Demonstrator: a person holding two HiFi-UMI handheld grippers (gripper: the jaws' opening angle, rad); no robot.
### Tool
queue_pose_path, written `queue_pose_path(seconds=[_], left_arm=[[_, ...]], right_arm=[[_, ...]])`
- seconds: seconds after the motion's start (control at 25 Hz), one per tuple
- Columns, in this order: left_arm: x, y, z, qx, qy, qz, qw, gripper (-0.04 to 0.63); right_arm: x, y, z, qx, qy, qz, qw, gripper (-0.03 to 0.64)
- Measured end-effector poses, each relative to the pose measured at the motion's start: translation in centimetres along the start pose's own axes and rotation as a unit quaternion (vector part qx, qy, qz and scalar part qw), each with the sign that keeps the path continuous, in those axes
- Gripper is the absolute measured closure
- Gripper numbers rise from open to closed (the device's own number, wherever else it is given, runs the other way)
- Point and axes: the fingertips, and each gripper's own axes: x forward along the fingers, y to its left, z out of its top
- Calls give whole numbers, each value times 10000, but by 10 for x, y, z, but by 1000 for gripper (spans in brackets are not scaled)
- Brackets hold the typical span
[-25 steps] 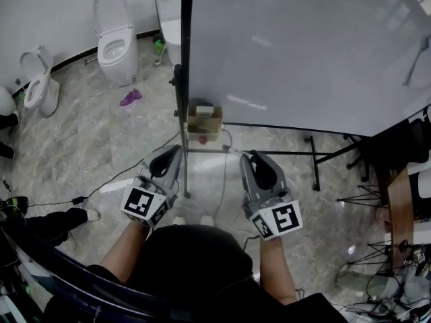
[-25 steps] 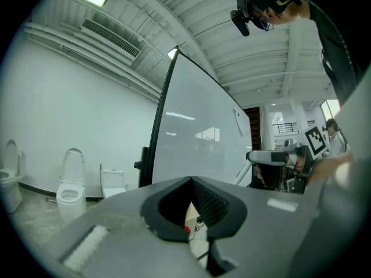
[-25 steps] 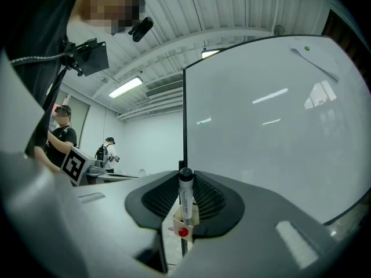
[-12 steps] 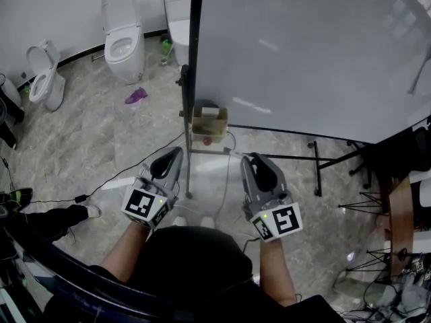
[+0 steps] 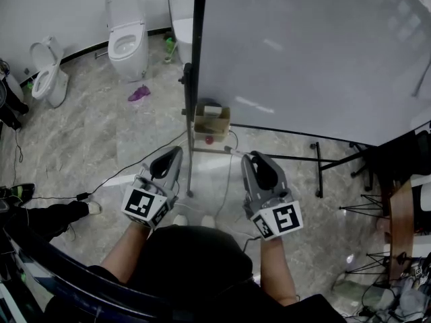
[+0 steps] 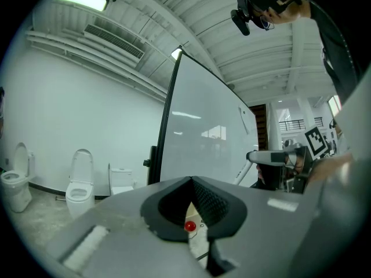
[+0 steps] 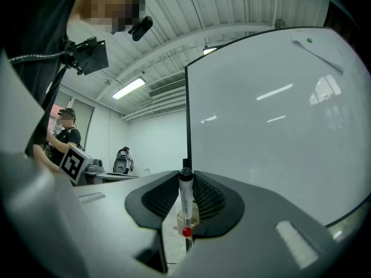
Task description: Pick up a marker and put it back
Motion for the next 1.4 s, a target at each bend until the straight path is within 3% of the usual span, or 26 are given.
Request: queue_pose_path(seconds=[0.68,0.88,1.4], left_arm=[[-14,24,-4,-29,34,575,9983,591],[-26,35,-8,-31,220,895,9957,591],[-54,53,-9,-71,174,1419,9897,591]], right_arm=[[39,-8,-17,19,52,314,9995,535],[60,-22,-34,12,130,275,9995,535],[97,-47,-90,124,612,210,9978,535]])
